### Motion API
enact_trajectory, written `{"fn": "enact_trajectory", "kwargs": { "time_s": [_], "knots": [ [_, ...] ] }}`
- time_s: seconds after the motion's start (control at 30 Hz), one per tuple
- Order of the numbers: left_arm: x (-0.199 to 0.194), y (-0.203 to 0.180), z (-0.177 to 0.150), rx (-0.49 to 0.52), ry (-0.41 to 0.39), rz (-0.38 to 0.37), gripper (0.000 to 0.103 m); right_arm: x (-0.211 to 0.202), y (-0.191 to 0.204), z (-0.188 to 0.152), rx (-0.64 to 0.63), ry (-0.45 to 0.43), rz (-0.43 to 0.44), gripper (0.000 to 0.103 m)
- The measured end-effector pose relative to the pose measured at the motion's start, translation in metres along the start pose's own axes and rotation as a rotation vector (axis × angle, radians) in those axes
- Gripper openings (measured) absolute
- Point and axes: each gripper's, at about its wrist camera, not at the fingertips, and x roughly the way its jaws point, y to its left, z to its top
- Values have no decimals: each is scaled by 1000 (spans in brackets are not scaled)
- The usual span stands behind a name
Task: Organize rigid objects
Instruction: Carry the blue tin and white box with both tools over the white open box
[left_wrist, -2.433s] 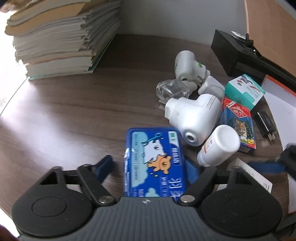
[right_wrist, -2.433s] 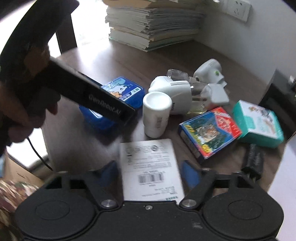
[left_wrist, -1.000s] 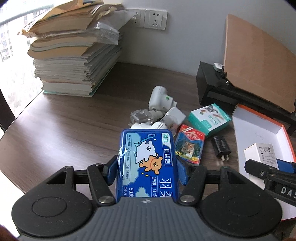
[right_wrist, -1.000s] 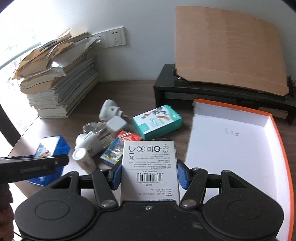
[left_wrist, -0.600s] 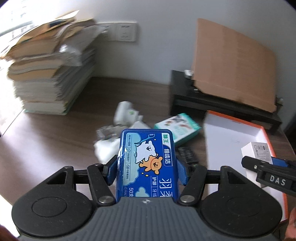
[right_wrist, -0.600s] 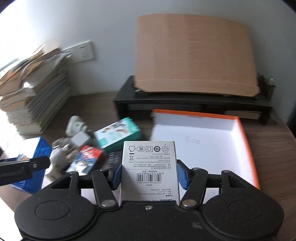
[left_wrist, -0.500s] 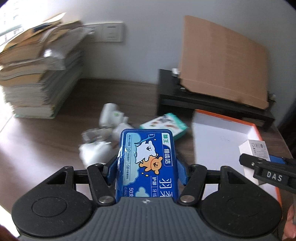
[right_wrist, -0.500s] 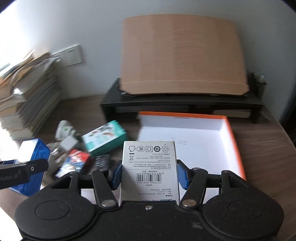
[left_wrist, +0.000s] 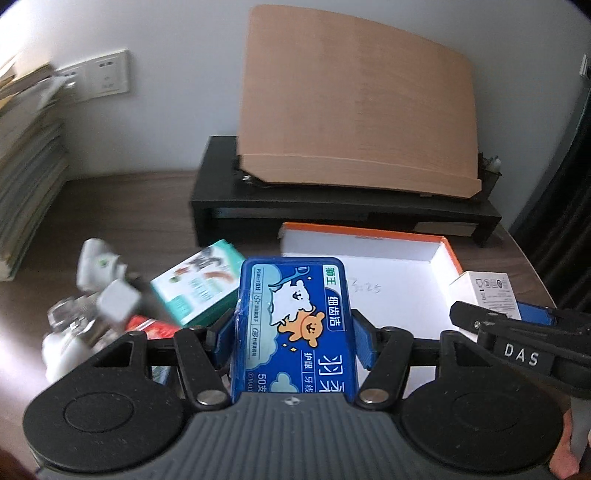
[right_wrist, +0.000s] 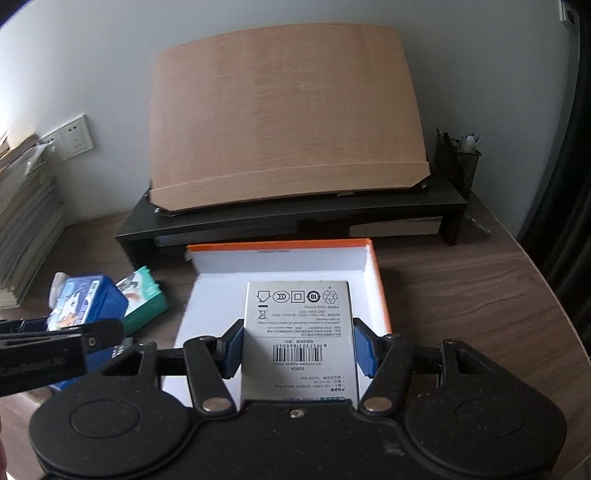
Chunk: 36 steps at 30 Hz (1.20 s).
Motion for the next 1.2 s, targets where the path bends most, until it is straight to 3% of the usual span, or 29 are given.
{"fn": "enact_trajectory", "kwargs": {
  "time_s": [0.6, 1.2],
  "knots": [
    [74, -37, 20, 14, 72, -3, 63, 66, -33, 30, 8, 53, -20, 71],
    [108, -42, 32, -10, 96, 8, 63, 111, -34, 43, -35, 91, -9, 71]
  ]
}}
